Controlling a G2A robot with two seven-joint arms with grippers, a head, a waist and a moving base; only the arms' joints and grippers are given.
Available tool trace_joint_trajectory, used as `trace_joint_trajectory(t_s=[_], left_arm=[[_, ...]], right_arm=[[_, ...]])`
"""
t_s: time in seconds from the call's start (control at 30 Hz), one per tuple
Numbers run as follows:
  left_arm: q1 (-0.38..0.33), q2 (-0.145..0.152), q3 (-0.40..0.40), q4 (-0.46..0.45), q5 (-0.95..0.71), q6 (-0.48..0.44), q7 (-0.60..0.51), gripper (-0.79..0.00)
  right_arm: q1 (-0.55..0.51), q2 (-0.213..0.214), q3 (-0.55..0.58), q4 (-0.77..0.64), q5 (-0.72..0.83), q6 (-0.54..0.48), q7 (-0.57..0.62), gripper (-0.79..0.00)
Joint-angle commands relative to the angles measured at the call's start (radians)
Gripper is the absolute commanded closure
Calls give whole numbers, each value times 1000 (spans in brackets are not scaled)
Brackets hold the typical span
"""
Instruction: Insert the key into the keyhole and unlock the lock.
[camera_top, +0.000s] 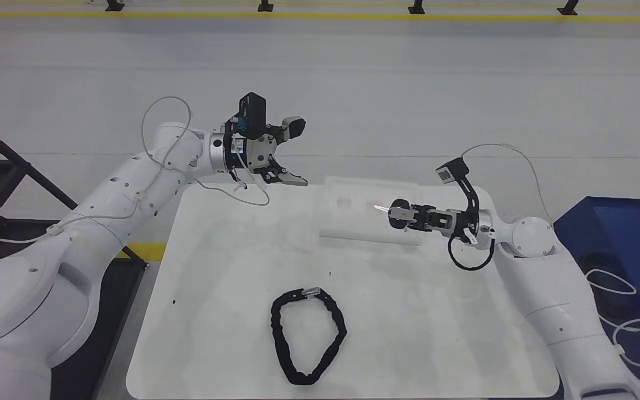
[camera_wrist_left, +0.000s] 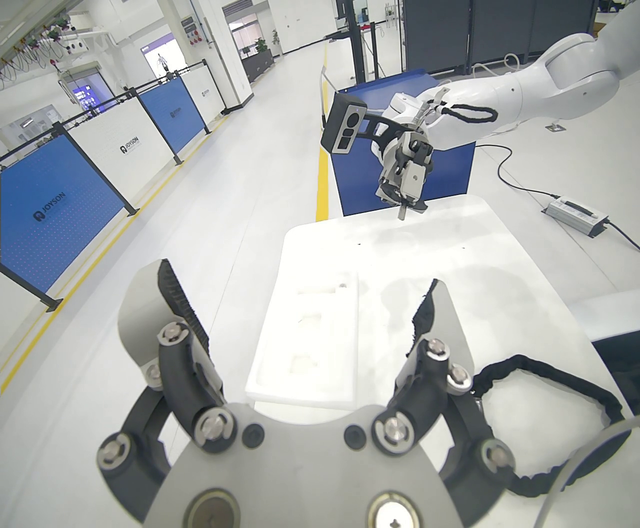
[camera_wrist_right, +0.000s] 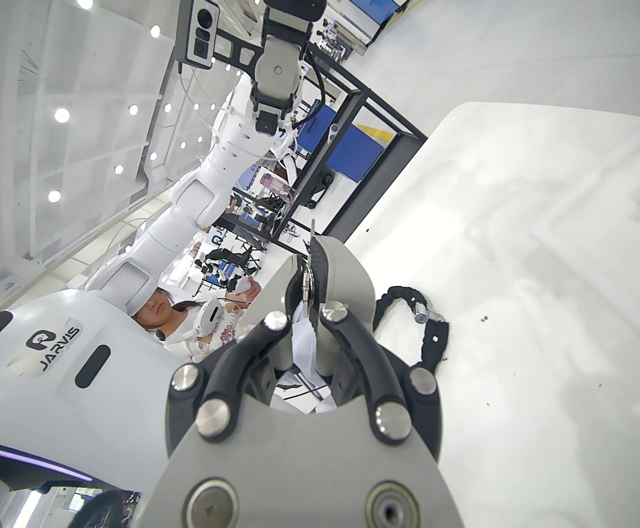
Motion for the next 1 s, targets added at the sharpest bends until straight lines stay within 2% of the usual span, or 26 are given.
trace_joint_trajectory(t_s=[0.0, 0.2, 0.3, 0.53, 0.77, 0.97], left_arm=[[0, 0, 0, 0, 0, 0, 0, -785], [0, 0, 0, 0, 0, 0, 0, -785], [40, 6, -14, -24, -16, 11, -32, -785], [119, 39, -23, -63, -21, 0, -13, -785], [185, 71, -22, -148, 90, 10, 10, -785], [241, 81, -11, -191, 198, 12, 12, -785]], right_arm=[[0, 0, 0, 0, 0, 0, 0, 0], [0, 0, 0, 0, 0, 0, 0, 0], [0, 0, 0, 0, 0, 0, 0, 0], [0, 0, 0, 0, 0, 0, 0, 0], [0, 0, 0, 0, 0, 0, 0, 0], [0, 0, 0, 0, 0, 0, 0, 0]])
